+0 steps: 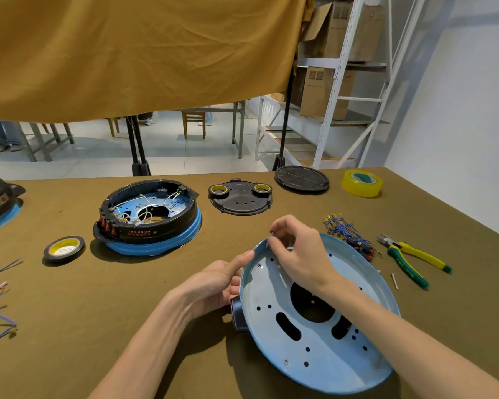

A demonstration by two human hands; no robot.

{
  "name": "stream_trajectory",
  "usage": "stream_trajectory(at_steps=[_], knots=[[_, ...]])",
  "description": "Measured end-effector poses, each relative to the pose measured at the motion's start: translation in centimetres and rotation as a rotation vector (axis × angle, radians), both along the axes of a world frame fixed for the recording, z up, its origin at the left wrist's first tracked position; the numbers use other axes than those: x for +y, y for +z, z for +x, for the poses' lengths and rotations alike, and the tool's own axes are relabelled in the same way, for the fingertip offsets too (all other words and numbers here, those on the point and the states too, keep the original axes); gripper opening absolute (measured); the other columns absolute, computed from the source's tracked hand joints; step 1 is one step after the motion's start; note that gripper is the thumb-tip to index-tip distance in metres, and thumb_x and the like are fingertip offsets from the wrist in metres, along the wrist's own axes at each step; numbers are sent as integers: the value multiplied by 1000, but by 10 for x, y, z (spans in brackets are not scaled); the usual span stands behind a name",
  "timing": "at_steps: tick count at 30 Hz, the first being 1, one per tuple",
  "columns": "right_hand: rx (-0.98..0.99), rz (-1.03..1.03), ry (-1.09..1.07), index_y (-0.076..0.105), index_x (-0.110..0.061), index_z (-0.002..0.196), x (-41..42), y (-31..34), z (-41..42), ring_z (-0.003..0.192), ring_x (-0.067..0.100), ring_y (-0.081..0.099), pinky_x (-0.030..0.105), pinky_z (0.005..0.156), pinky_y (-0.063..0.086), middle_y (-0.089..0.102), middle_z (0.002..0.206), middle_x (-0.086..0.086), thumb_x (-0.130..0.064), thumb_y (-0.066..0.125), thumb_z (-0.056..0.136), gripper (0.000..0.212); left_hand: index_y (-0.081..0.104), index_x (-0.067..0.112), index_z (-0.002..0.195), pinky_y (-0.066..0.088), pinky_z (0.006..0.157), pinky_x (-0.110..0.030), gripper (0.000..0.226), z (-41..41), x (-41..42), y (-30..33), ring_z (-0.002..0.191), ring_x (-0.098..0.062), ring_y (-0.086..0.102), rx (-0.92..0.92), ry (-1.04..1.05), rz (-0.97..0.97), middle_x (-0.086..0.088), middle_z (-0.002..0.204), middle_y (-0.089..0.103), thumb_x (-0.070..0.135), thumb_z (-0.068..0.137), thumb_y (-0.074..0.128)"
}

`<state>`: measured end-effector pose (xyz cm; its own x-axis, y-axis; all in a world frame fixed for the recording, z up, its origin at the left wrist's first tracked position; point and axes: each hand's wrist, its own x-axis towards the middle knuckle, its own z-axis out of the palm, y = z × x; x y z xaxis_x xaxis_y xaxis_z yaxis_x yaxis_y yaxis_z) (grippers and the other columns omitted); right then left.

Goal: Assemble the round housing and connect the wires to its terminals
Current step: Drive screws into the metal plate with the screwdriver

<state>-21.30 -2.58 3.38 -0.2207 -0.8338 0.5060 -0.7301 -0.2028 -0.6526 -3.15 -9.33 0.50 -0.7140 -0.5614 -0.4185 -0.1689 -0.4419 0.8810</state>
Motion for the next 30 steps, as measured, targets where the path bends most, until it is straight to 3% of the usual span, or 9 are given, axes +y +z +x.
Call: stream_trajectory(at_steps=[2,4,6,8,10,14,17,20,30], knots=[[239,-149,-122,61,-14,99,-1,4,-8,79,14,53,26,76,41,63,86,-5,-9,66,96,8,63,-5,117,56,58,-22,77,-1,1,1,65,-17,73,-4,19,-9,-8,78,76,58,74,74],[316,-165,-209,57,-10,104,-3,6,-15,78,15,54,29,81,39,67,86,0,-10,60,101,5,65,-4,114,57,57,-22,74,-2,3,3,62,-16,72,4,31,2,-8,77,76,56,72,74],[363,-115,-254,53,-7,107,-6,4,-15,65,23,60,38,68,48,68,75,3,-13,54,104,7,66,-3,114,56,55,-20,77,-1,4,3,60,-15,71,25,35,-7,-7,78,76,58,69,76],[454,-166,-301,52,-5,105,-7,3,-14,48,27,56,38,48,43,61,62,3,-11,55,104,7,68,-3,112,53,52,-17,79,0,4,4,55,-11,68,50,32,-28,-4,74,75,62,67,77],[500,-214,-317,51,-3,102,-6,5,-12,46,26,50,37,44,39,55,59,4,-6,57,101,6,71,-2,109,53,53,-17,76,-1,6,6,56,-10,68,89,26,-31,-2,74,75,64,71,75],[463,-251,-340,45,-6,102,-5,6,-16,51,23,42,34,48,28,43,64,-2,-3,53,102,9,81,7,104,60,70,-25,57,1,6,8,87,-20,77,137,17,25,-12,100,78,59,85,69],[464,-275,-348,43,-8,102,-3,7,-16,51,23,43,32,50,27,41,66,-4,-3,54,102,12,76,4,112,56,59,-21,47,1,7,8,63,-11,68,135,26,87,0,70,70,44,89,68],[483,-272,-329,41,-10,103,-3,8,-12,53,22,44,31,49,30,42,67,-4,-5,54,102,14,77,7,102,53,54,-21,34,0,9,7,52,-8,59,125,49,122,4,56,61,35,87,69],[498,-231,-314,52,-1,100,-1,12,-8,51,25,47,39,46,40,51,63,4,-3,57,101,6,81,6,91,57,54,-27,27,-2,14,6,65,-16,73,56,117,153,-9,79,76,25,73,77]])
